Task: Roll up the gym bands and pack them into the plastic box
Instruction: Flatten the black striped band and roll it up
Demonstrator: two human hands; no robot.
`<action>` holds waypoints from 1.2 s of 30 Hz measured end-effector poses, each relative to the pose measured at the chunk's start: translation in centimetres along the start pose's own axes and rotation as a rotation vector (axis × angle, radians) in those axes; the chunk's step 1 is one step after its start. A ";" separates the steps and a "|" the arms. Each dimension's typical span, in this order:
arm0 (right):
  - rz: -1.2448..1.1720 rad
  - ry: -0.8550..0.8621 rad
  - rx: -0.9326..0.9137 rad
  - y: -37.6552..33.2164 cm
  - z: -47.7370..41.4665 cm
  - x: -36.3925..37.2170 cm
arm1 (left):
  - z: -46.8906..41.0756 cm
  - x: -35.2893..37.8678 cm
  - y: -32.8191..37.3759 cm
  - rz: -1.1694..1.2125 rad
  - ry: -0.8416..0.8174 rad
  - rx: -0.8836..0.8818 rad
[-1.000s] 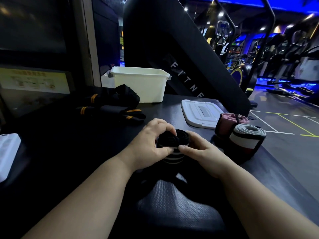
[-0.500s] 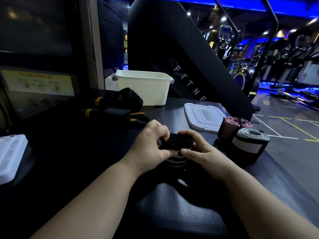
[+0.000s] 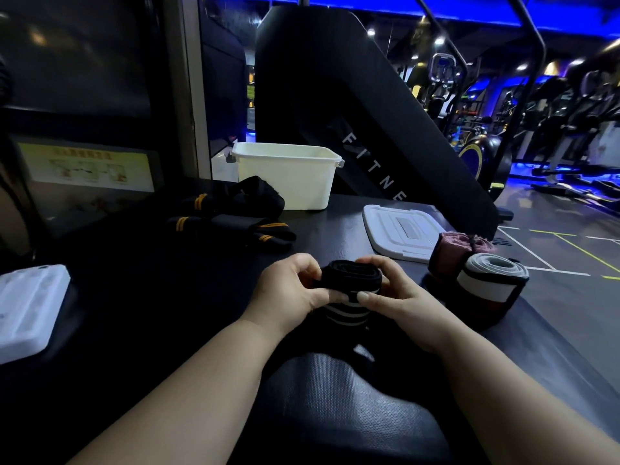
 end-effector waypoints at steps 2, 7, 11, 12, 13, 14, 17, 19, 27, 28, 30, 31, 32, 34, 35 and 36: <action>-0.003 0.000 -0.008 0.0 0.1 0.0 | 0.0 0.2 -0.2 0.061 -0.039 -0.019; 0.012 0.035 -0.044 -0.4 0.5 -0.1 | 0.3 0.9 -0.1 0.142 -0.149 -0.003; 0.047 0.062 -0.063 -0.7 0.6 -0.2 | 0.2 1.1 0.3 0.106 -0.169 0.051; 0.063 0.071 -0.066 -0.7 0.7 -0.2 | 0.2 1.3 0.6 0.103 -0.186 0.078; 0.087 0.078 -0.070 -0.8 0.7 -0.2 | 0.3 1.5 0.9 0.094 -0.203 0.104; 0.128 0.090 -0.074 -0.9 0.8 -0.3 | 0.4 1.6 1.1 0.091 -0.215 0.123; 0.256 0.155 -0.106 -1.3 0.9 -0.7 | 0.8 2.1 1.0 0.137 -0.257 0.086; 0.279 0.182 -0.126 -1.5 1.0 -0.8 | 0.9 2.3 0.8 0.174 -0.287 0.075; 0.373 0.111 -0.086 -0.7 0.9 -0.5 | 0.9 2.5 1.2 0.126 -0.307 0.072; 0.392 0.118 -0.096 -0.8 0.8 -0.5 | 0.9 2.5 1.2 0.132 -0.307 0.070; 0.451 0.144 -0.119 -1.0 0.8 -0.4 | 0.8 2.5 1.0 0.124 -0.303 0.069; 0.475 0.152 -0.122 -1.1 0.7 -0.4 | 0.7 2.5 0.9 0.117 -0.301 0.070; 0.497 0.157 -0.124 -1.1 0.7 -0.4 | 0.7 2.5 0.9 0.113 -0.296 0.070; 0.537 0.168 -0.131 -1.2 0.7 -0.4 | 0.5 2.4 0.9 0.112 -0.287 0.071; 0.551 0.168 -0.134 -1.2 0.7 -0.5 | 0.5 2.4 0.9 0.118 -0.287 0.070; 0.558 0.167 -0.139 -1.2 0.7 -0.5 | 0.5 2.3 0.9 0.131 -0.288 0.070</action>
Point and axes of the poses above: each hand's wrist, its own z-axis away from the middle knuckle, its own x-axis out of the palm, y = z × x, the point moved 9 cm from there along -z, towards the middle knuckle, and after that the axes turned 1 degree about -z, right-handed, at the moved point
